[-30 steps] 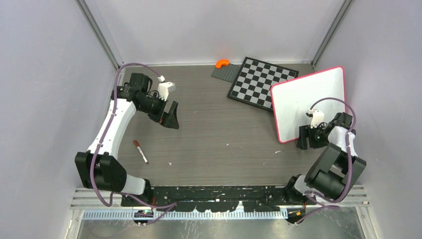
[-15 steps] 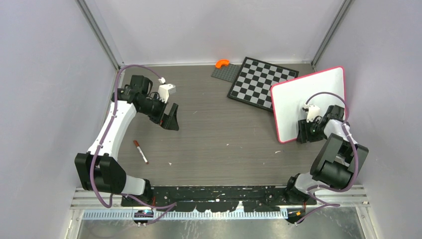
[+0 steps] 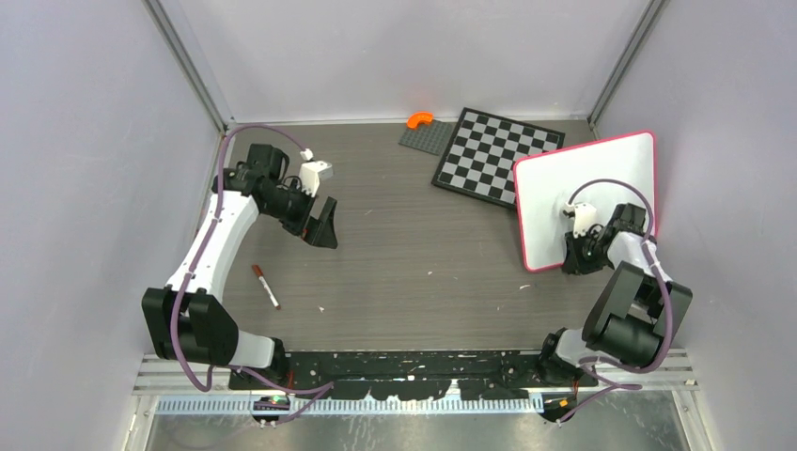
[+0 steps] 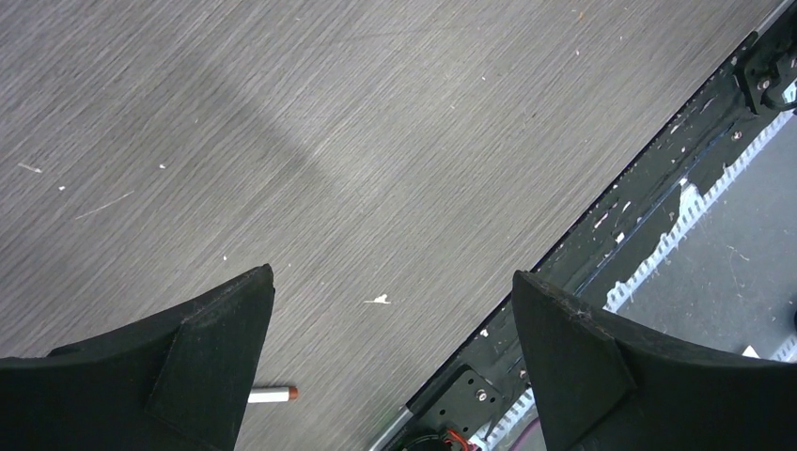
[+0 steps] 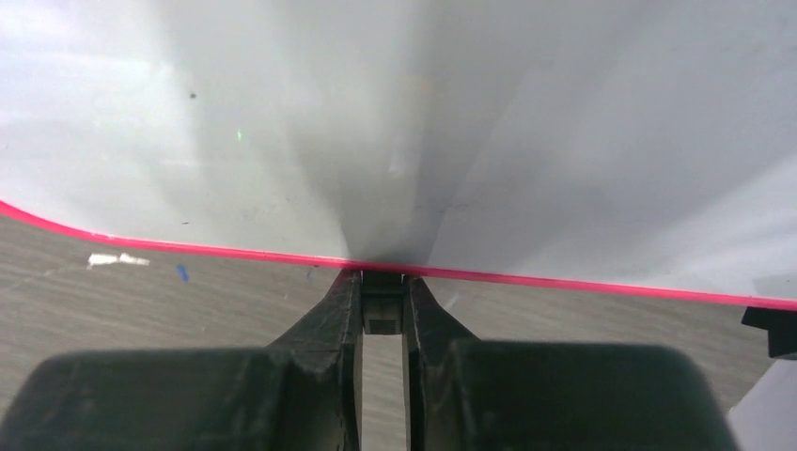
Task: Write a sentence on the whiteboard
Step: Move the whiteboard stand to the center of the board.
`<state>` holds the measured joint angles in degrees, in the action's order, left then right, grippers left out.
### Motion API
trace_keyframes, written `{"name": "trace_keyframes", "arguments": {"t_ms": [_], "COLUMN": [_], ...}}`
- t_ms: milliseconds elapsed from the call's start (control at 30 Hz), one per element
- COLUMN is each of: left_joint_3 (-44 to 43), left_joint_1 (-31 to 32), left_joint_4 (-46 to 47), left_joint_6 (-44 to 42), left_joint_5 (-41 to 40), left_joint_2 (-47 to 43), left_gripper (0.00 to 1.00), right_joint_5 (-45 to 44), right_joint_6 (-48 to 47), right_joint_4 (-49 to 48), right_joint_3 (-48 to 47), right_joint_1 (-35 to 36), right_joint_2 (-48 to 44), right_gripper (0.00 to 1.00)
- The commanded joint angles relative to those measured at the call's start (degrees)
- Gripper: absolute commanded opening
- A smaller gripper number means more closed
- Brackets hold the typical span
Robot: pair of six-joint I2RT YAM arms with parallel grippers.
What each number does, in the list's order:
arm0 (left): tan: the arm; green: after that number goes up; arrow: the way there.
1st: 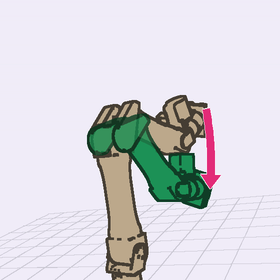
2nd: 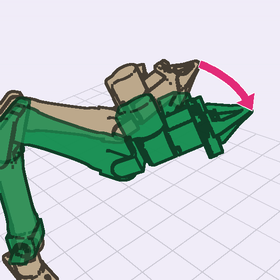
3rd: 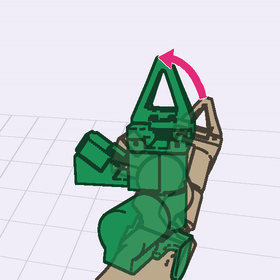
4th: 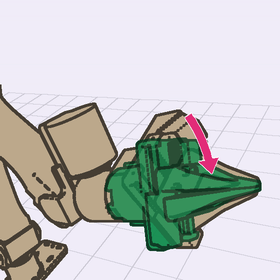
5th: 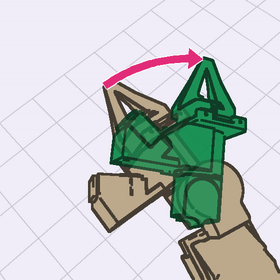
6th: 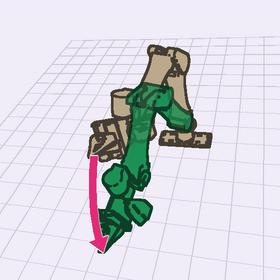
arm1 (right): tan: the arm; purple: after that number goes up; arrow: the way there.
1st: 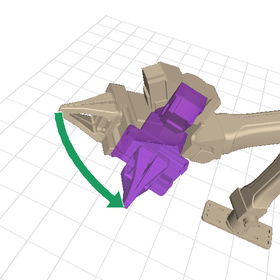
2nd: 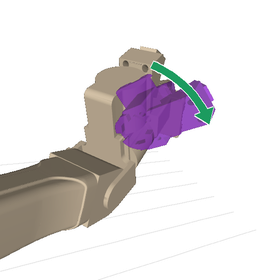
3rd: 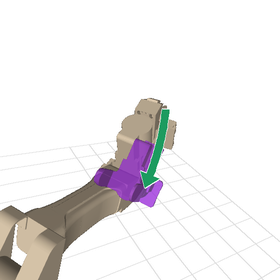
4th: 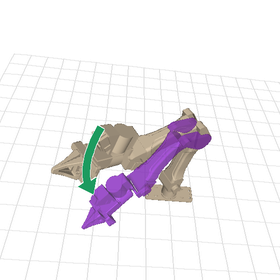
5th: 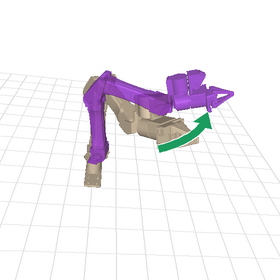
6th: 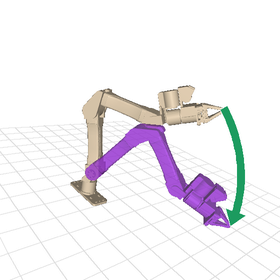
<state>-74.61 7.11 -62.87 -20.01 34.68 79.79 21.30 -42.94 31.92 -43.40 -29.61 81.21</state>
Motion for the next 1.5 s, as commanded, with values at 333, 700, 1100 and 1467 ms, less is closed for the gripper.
{"name": "trace_keyframes", "arguments": {"t_ms": [333,700,1100,1467], "left_joint_3": [1.2,2.2,0.6,-0.5], "left_joint_1": [0.2,0.2,-1.4,-6.8], "left_joint_4": [0.9,2.6,5.2,7.2], "left_joint_6": [-1.6,-0.7,3.8,5.4], "left_joint_5": [0.1,-2.0,-7.1,-3.6], "left_joint_2": [-2.1,-2.4,-1.0,2.0], "left_gripper": [1.0,1.0,1.0,1.0], "right_joint_5": [2.1,1.4,-3.8,-4.4], "right_joint_6": [-15.2,-4.3,2.5,19.3], "right_joint_4": [20.9,16.8,14.0,2.3], "right_joint_3": [5.8,5.1,2.2,-0.6], "right_joint_1": [0.3,16.0,31.1,46.0], "right_joint_2": [-13.1,-12.0,-11.2,-4.4], "right_gripper": [0.0,0.0,0.0,0.0]}}
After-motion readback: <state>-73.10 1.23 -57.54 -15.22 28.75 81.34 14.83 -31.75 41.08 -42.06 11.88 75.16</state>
